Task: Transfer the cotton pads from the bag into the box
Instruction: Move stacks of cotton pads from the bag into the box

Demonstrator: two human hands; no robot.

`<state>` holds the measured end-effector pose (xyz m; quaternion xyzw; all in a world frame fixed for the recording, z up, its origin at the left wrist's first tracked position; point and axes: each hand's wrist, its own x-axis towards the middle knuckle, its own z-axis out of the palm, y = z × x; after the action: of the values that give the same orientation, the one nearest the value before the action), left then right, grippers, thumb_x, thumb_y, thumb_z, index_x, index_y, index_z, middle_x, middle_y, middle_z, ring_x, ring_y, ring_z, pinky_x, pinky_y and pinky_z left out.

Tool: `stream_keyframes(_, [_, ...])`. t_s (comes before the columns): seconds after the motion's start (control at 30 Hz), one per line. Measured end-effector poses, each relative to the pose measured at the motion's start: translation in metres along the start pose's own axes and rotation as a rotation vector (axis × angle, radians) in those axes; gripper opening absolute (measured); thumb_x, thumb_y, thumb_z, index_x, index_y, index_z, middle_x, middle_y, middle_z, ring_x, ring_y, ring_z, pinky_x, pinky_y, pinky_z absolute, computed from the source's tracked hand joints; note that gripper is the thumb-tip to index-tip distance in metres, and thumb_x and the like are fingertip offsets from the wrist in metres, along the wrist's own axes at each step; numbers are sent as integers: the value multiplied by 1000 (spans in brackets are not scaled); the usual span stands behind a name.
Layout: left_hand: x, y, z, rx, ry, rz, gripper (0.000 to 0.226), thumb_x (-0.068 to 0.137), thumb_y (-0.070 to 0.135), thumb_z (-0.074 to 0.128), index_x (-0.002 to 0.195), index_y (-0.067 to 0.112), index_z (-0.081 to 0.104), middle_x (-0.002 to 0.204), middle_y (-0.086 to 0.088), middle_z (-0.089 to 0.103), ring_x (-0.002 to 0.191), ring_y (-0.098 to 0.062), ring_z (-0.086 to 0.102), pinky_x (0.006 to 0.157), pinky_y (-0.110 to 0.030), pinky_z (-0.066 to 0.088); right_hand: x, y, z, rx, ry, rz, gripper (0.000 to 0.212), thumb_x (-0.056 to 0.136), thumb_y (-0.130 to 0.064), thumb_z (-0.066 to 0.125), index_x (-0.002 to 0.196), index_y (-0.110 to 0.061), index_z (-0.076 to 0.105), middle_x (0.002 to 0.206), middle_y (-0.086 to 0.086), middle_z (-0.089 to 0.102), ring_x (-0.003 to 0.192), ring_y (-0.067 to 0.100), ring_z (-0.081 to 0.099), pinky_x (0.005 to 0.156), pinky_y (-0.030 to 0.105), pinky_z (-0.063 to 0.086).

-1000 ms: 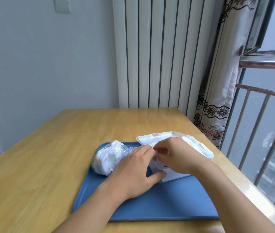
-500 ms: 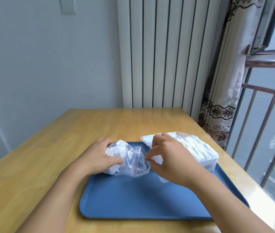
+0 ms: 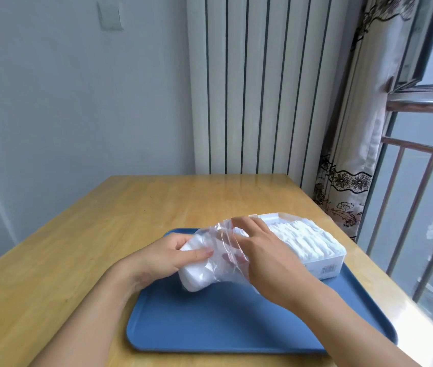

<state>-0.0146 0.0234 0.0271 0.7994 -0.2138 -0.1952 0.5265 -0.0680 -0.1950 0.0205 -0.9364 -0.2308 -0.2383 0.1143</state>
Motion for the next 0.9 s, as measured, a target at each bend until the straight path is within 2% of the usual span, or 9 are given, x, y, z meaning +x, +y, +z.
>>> stream_keyframes(0.1, [-2, 0, 5, -28, -55, 11, 40, 86, 36, 73, 117, 12, 72, 117, -6, 76, 113, -24, 70, 102, -36, 51, -1, -1, -5, 31, -95, 11, 30, 97, -29, 47, 124, -24, 59, 118, -6, 44, 109, 21, 45, 79, 30, 45])
stream_keyframes(0.2, [-2, -3, 5, -29, -116, 30, 41, 85, 29, 76, 122, 11, 68, 122, -10, 73, 118, -27, 67, 105, -39, 49, -1, 2, -12, 30, -174, 29, 29, 94, -19, 54, 122, -24, 58, 116, -7, 40, 106, 19, 43, 82, 31, 43])
stream_keyframes(0.27, [-2, -5, 4, -22, -148, 36, 39, 88, 21, 74, 125, 11, 67, 125, -11, 71, 121, -30, 64, 108, -40, 47, 0, -2, -16, 17, -194, 34, 30, 93, -20, 57, 123, -26, 56, 118, -6, 42, 110, 20, 44, 84, 32, 43])
stream_keyframes(0.37, [0, -6, 6, -13, -172, 37, 39, 85, 14, 72, 124, 9, 66, 124, -18, 70, 120, -34, 64, 106, -41, 45, 1, -10, -21, -23, -241, 52, 34, 95, -28, 58, 129, -30, 50, 120, -6, 46, 112, 17, 45, 71, 27, 24])
stream_keyframes(0.4, [1, -5, 6, -30, -154, 39, 39, 83, 13, 72, 121, 7, 67, 122, -21, 70, 117, -35, 65, 103, -40, 46, 2, -13, -22, -24, -232, 56, 33, 95, -28, 59, 127, -29, 50, 118, -6, 47, 110, 17, 47, 69, 27, 23])
stream_keyframes(0.53, [6, -1, 11, -261, -112, 23, 49, 71, 10, 65, 118, -5, 65, 113, -24, 70, 101, -34, 66, 86, -34, 51, 2, -9, -27, 80, -161, 74, 25, 91, -21, 60, 114, -27, 54, 113, -7, 51, 102, 20, 54, 75, 35, 45])
stream_keyframes(0.67, [6, 1, 13, -488, -144, 13, 57, 66, 9, 61, 122, -3, 66, 114, -24, 68, 102, -34, 64, 90, -40, 48, -1, -2, -28, 207, -147, 25, 22, 84, -19, 61, 104, -29, 55, 108, -10, 50, 97, 17, 52, 81, 42, 50])
stream_keyframes(0.77, [6, 6, 14, -585, -135, 52, 55, 63, 7, 54, 114, 7, 75, 110, -18, 72, 97, -30, 68, 90, -42, 49, 2, 0, -26, 286, -79, -12, 22, 84, -25, 66, 101, -36, 57, 101, -14, 49, 88, 13, 49, 77, 36, 48])
stream_keyframes(0.9, [8, 7, 14, -707, -42, 51, 46, 62, 10, 51, 96, 13, 81, 100, -12, 75, 86, -25, 71, 87, -41, 48, 3, -1, -22, 267, 46, -49, 36, 86, -17, 75, 110, -40, 61, 105, -22, 47, 84, 4, 44, 72, 13, 39])
